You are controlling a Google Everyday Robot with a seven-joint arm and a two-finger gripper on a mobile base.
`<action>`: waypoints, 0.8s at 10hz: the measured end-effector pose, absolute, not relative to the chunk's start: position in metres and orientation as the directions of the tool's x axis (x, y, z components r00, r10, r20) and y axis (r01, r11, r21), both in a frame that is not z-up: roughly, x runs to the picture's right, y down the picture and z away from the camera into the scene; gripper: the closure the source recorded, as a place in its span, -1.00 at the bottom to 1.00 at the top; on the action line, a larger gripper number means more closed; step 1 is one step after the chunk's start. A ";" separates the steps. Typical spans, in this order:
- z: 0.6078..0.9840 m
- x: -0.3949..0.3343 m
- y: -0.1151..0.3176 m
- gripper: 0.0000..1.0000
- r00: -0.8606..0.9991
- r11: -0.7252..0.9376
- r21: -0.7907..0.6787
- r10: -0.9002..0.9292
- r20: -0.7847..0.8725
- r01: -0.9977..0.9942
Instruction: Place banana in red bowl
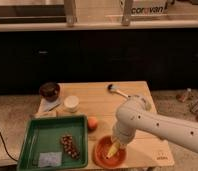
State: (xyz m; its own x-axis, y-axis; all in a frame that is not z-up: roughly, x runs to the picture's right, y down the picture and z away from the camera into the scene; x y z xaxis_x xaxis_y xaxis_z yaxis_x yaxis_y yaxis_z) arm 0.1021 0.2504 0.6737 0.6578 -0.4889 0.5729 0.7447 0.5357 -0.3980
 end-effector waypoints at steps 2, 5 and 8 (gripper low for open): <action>0.671 0.098 0.252 0.15 0.635 0.536 -0.371 -0.480 0.605 0.758; 0.669 0.083 0.256 -0.44 0.571 0.532 -0.303 -0.460 0.680 0.790; 0.671 0.066 0.265 -0.60 0.476 0.507 -0.226 -0.440 0.762 0.831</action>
